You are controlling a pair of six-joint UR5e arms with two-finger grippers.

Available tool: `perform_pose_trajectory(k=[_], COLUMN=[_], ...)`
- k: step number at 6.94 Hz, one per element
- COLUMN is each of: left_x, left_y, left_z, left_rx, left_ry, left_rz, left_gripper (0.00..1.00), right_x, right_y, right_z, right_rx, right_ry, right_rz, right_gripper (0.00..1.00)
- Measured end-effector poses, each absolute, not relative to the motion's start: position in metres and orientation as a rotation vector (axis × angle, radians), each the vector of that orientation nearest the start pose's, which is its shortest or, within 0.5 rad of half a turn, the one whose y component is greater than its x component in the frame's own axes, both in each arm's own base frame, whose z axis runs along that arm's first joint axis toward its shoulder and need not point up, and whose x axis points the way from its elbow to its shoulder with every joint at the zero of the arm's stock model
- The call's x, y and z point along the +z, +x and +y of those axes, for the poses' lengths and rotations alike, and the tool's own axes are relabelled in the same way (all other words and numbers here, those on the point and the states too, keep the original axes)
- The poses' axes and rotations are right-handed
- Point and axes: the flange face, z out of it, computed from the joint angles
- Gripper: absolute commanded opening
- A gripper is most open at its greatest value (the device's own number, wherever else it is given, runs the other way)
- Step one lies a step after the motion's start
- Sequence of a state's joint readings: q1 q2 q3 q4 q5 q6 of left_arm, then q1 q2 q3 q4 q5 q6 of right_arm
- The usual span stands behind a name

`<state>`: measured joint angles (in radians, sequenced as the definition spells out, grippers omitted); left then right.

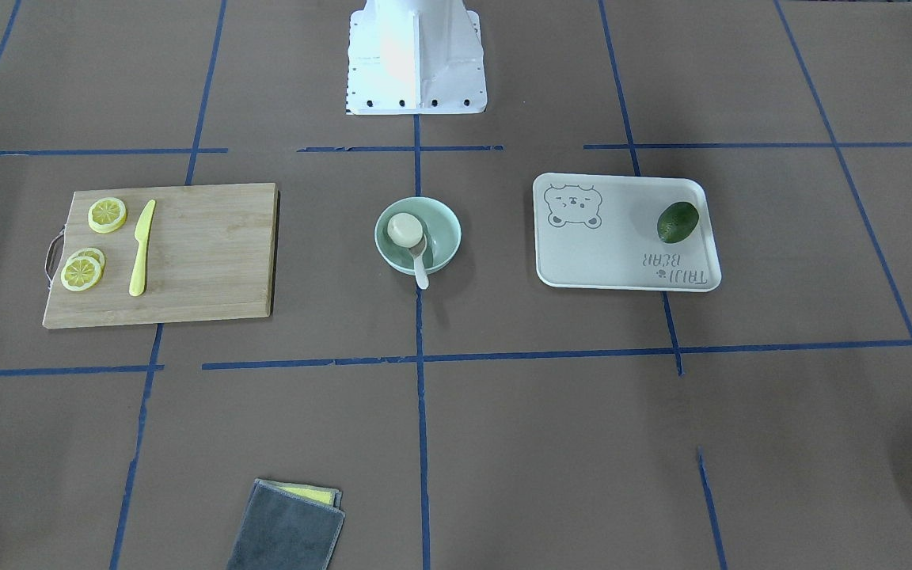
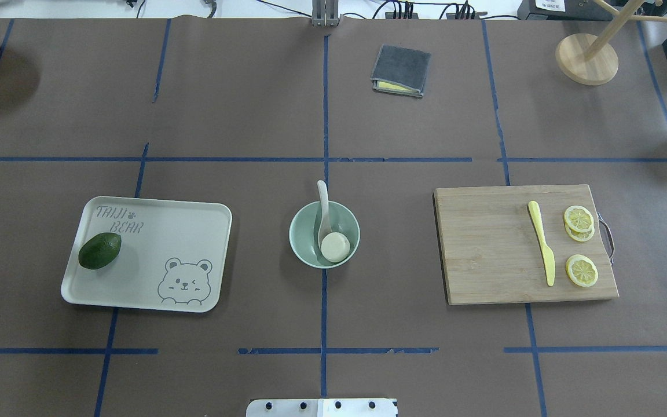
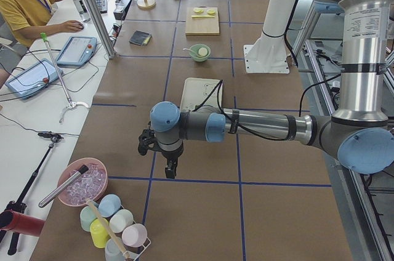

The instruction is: Put spoon and bun in bowl

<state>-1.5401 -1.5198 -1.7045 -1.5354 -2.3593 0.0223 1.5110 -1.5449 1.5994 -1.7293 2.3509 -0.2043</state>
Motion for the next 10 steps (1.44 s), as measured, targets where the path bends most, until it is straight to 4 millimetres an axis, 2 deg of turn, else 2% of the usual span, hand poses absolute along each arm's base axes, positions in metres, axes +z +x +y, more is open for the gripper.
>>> perform_pose_trajectory(k=[2,10], left_x=[0.62,0.621], left_y=[-0.048,-0.048], left_z=[-0.472,-0.472], left_rx=[0.072,0.072], left_ry=[0.046,0.047], left_rz=[0.79,0.795], left_gripper=[1.0,1.0], right_x=[0.631,0.627], right_y=[0.033,0.029], right_z=[-0.509,-0.504], right_rx=[-0.188,-0.168], right_ry=[-0.025,0.044], right_rz=[-0.781,-0.86], right_gripper=[1.0,1.0])
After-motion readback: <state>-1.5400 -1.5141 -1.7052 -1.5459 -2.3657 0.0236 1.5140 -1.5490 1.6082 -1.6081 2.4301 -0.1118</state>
